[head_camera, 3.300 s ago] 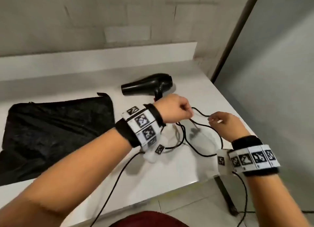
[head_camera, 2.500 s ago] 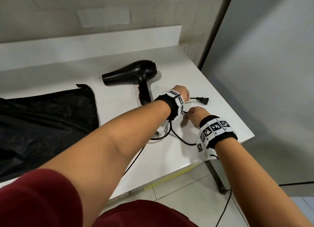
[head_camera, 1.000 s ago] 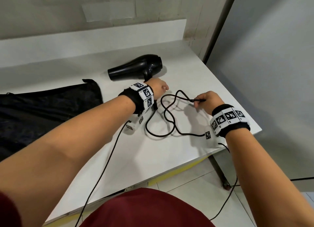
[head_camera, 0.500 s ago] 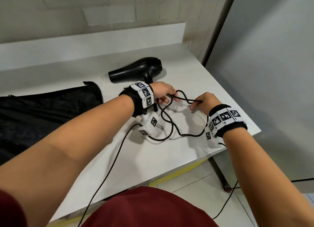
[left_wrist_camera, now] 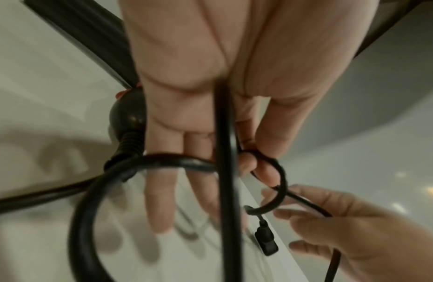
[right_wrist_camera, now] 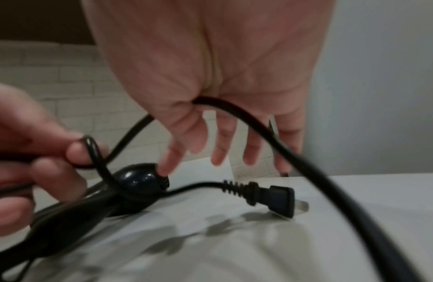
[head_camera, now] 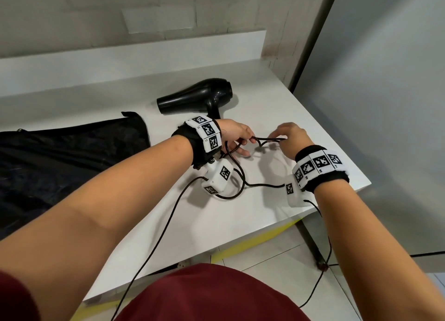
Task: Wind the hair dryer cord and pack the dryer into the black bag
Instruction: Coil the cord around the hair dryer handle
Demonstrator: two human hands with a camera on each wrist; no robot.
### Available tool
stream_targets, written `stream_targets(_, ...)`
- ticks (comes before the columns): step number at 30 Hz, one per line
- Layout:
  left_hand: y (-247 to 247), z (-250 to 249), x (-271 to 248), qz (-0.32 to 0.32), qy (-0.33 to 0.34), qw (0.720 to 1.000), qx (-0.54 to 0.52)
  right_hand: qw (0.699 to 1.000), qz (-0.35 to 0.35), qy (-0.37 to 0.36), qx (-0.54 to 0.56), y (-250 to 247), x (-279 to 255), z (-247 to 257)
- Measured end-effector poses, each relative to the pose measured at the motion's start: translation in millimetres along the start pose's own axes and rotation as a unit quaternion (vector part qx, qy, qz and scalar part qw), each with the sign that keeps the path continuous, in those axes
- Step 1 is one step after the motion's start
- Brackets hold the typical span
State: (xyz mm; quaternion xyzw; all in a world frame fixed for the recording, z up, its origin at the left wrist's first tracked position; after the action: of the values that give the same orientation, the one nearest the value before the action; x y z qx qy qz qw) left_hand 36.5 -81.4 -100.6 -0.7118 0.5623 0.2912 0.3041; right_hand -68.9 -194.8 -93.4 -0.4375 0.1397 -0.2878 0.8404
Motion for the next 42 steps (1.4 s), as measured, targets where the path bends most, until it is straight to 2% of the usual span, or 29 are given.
stream_targets(2,-1,-1,-2,-0.041,0.020,0.999,0.008,0.999,0.014,-0.015,0.027,1,-1,10)
stream_targets(4,-3,-3,0,-0.081,0.044,0.995,0.022,0.996,0.074,-0.011,0.054,8,-4,18)
stream_targets(5,-2,-3,1,-0.081,0.049,0.995,0.018,0.995,0.085,-0.012,0.054,11,-4,21)
stream_targets(6,-2,-2,2,-0.075,0.046,0.996,0.007,0.996,0.076,-0.013,0.052,11,-3,21)
stream_targets(11,-6,8,0,-0.034,-0.010,0.996,-0.084,0.997,-0.059,0.037,0.031,-4,1,-1)
stream_targets(14,-16,10,0,-0.088,-0.008,0.989,-0.122,0.993,-0.102,0.053,0.025,-9,-1,-4)
stream_targets(18,-33,10,-5,-0.179,0.048,0.970,-0.155,0.984,-0.155,0.089,0.021,-20,-6,-14)
stream_targets(21,-45,14,-14,-0.222,0.045,0.968,-0.112,0.978,-0.154,0.142,0.022,-25,-10,-31)
stream_targets(25,-50,22,-25,-0.232,0.007,0.973,0.008,0.974,-0.099,0.203,0.008,-21,-16,-48)
stream_targets(29,-46,28,-32,-0.231,-0.012,0.970,0.080,0.977,-0.016,0.194,-0.086,-12,-16,-38)
stream_targets(32,-43,29,-31,-0.228,-0.019,0.964,0.137,0.983,-0.017,0.132,-0.126,-4,-10,-9)
stream_targets(35,-41,29,-28,-0.223,-0.011,0.949,0.221,0.986,-0.015,0.009,-0.166,8,-2,27)
stream_targets(36,-40,30,-27,-0.227,-0.010,0.942,0.247,0.988,0.011,-0.039,-0.149,15,0,37)
stream_targets(38,-40,33,-25,-0.236,-0.012,0.935,0.263,0.983,0.112,-0.117,-0.088,38,-1,53)
stream_targets(40,-43,34,-25,-0.249,-0.007,0.931,0.265,0.963,0.216,-0.149,-0.055,59,-9,64)
stream_targets(42,-48,34,-29,-0.269,0.000,0.932,0.244,0.943,0.295,-0.147,-0.048,72,-17,65)
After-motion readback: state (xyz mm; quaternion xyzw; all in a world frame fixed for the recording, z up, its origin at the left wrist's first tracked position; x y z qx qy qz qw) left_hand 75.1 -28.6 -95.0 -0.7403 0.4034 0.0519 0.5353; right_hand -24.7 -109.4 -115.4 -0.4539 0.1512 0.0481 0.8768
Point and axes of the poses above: each hand's wrist, its own x-axis towards the middle knuckle, its own y-axis out of the palm, z = x × y, the point moved 6 cm from there along x, towards the middle knuckle, and after that the axes turned 11 degrees about -y, right-handed, at the moved point
